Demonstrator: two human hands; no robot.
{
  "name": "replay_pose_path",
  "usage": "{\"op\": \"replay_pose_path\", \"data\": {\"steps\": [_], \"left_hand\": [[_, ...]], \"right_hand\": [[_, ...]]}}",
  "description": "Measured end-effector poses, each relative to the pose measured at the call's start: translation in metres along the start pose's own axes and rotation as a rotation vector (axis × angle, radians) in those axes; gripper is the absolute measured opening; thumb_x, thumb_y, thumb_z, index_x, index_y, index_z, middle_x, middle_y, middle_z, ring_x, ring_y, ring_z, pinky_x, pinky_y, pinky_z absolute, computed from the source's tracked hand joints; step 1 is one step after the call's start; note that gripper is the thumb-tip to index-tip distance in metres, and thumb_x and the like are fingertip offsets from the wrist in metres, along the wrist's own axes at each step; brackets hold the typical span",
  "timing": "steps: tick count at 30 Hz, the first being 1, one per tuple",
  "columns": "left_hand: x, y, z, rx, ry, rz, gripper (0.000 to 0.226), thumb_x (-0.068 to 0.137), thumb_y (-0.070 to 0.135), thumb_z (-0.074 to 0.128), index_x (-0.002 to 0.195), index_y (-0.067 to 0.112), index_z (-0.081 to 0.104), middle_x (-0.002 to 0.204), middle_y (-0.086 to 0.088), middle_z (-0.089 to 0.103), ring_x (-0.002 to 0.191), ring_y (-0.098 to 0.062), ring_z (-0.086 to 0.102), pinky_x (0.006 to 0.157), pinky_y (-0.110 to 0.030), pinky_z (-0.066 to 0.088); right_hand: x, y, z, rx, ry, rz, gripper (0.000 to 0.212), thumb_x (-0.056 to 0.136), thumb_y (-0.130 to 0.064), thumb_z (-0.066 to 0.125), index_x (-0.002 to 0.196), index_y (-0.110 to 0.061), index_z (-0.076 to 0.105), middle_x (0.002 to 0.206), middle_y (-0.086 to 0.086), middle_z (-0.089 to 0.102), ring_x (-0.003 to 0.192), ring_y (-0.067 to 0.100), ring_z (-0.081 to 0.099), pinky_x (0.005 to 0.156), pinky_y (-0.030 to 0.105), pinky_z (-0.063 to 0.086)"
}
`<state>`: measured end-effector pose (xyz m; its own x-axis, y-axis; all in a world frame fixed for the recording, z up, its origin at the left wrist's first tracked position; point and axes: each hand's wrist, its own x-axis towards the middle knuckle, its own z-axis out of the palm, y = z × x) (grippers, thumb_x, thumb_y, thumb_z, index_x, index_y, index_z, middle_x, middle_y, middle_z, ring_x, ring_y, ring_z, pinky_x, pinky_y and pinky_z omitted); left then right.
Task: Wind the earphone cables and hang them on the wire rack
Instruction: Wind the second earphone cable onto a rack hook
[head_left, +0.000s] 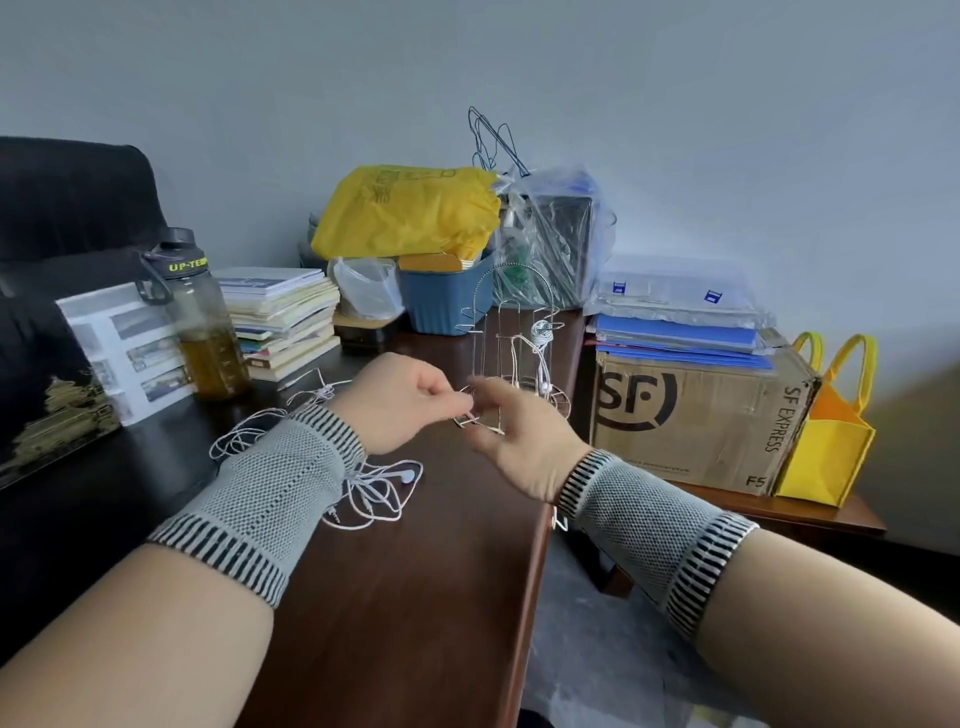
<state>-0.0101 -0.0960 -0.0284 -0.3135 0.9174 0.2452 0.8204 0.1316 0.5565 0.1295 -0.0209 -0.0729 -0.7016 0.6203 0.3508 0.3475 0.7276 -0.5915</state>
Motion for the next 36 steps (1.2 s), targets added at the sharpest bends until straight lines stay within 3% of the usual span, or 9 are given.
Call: {"op": "replay_pose_path", "data": {"steps": [3,9,16,18,22,24,26,29,36], "left_hand": [[-0.001,-0.002,-0.010,-0.022,0.070,-0.020,0.031,0.088,0.041,0.065,0.072,0.015,0.071,0.048,0.008,0.048,0.045,-0.004,0.040,0.049,-0.022,0.032],[0.005,-0.032,-0.056,-0.294,0.623,-0.231,0.034,0.088,0.043,0.064,0.076,0.011,0.065,0.060,-0.003,0.051,0.056,-0.018,0.044,0.053,-0.025,0.036],[0.001,-0.031,-0.043,-0.061,0.242,-0.094,0.033,0.096,0.042,0.055,0.076,0.022,0.072,0.035,0.014,0.042,0.035,-0.002,0.039,0.049,-0.029,0.027],[-0.001,-0.032,-0.035,-0.029,0.147,-0.095,0.033,0.095,0.041,0.056,0.072,0.025,0.073,0.043,0.011,0.046,0.035,-0.004,0.037,0.046,-0.024,0.031],[-0.003,-0.019,-0.012,-0.009,-0.020,-0.039,0.032,0.093,0.041,0.058,0.072,0.024,0.074,0.037,0.008,0.034,0.032,-0.005,0.032,0.041,-0.016,0.026],[-0.001,-0.013,-0.001,-0.026,-0.046,-0.015,0.032,0.091,0.043,0.060,0.068,0.025,0.072,0.040,0.008,0.040,0.037,-0.002,0.038,0.048,-0.020,0.028],[0.001,-0.010,0.006,-0.062,-0.048,-0.009,0.037,0.091,0.043,0.060,0.065,0.019,0.071,0.047,0.004,0.040,0.040,-0.004,0.035,0.050,-0.025,0.029],[0.003,-0.013,0.001,-0.119,0.035,-0.080,0.045,0.092,0.046,0.056,0.060,0.014,0.064,0.053,-0.004,0.041,0.047,-0.014,0.039,0.055,-0.029,0.032],[0.012,-0.033,-0.032,-0.369,0.602,-0.279,0.044,0.095,0.051,0.049,0.067,0.020,0.062,0.070,-0.008,0.061,0.062,-0.021,0.052,0.068,-0.032,0.040]], "right_hand": [[0.002,-0.002,-0.001,0.135,0.097,0.065,0.033,0.099,-0.031,0.047,0.082,-0.011,0.067,0.074,0.010,0.069,0.069,0.023,0.063,0.072,0.034,0.053],[0.004,0.016,-0.013,0.255,0.301,0.242,0.041,0.100,-0.026,0.044,0.076,-0.006,0.071,0.029,-0.014,0.041,0.036,0.001,0.042,0.052,0.022,0.035],[0.010,0.019,-0.004,0.091,0.176,0.369,0.040,0.096,-0.029,0.044,0.078,-0.005,0.070,0.067,0.002,0.068,0.066,0.020,0.061,0.066,0.027,0.048],[0.009,0.023,-0.002,-0.019,0.123,0.422,0.032,0.092,-0.034,0.049,0.098,-0.007,0.065,0.094,0.010,0.068,0.083,0.023,0.063,0.076,0.029,0.048],[0.005,0.013,0.004,-0.126,0.090,0.181,0.079,0.085,-0.034,0.062,0.149,-0.009,0.023,0.151,0.010,0.029,0.140,0.025,0.028,0.117,0.036,0.022],[0.005,0.006,0.012,-0.231,0.071,-0.025,0.067,0.087,-0.033,0.060,0.146,-0.013,0.034,0.147,0.008,0.040,0.137,0.025,0.034,0.116,0.039,0.025],[0.005,0.000,0.012,-0.178,-0.002,-0.043,0.032,0.093,-0.032,0.053,0.116,-0.011,0.063,0.107,0.012,0.067,0.103,0.026,0.061,0.096,0.038,0.047],[0.003,0.001,0.005,0.150,-0.033,0.132,0.040,0.098,-0.036,0.047,0.079,-0.010,0.071,0.056,0.005,0.059,0.063,0.028,0.064,0.070,0.041,0.057],[0.010,0.012,-0.009,0.320,0.338,0.309,0.051,0.099,-0.029,0.039,0.059,-0.013,0.066,0.058,0.002,0.061,0.053,0.021,0.057,0.069,0.046,0.056]]}}
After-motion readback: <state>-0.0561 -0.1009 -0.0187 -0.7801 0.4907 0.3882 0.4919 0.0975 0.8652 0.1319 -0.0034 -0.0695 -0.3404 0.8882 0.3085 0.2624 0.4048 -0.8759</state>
